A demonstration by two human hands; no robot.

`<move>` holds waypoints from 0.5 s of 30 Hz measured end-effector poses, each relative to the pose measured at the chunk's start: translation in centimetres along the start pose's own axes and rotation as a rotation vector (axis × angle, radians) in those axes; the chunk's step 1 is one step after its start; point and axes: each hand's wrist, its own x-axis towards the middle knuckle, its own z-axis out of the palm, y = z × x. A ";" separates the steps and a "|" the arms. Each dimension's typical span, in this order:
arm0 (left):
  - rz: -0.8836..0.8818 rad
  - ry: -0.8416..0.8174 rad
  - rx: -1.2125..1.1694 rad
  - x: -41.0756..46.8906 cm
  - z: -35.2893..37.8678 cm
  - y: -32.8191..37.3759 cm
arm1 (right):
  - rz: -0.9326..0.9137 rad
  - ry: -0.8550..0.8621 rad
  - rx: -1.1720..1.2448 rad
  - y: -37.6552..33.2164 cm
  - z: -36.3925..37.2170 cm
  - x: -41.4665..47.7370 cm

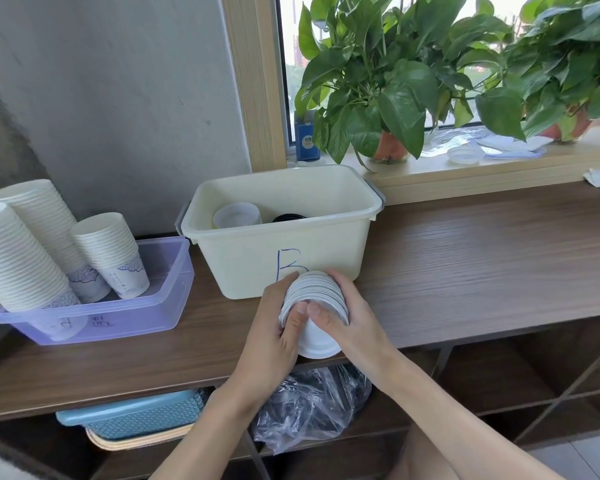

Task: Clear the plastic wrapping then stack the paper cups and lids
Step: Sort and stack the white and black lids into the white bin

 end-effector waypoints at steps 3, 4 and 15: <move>0.026 0.007 0.034 0.0 0.0 -0.2 | -0.030 0.028 -0.007 -0.1 0.1 -0.1; 0.033 0.006 0.034 0.0 0.0 -0.2 | -0.043 0.029 -0.002 -0.1 0.1 -0.2; 0.008 -0.006 0.002 0.0 -0.2 0.1 | -0.138 0.044 -0.001 0.6 0.5 0.1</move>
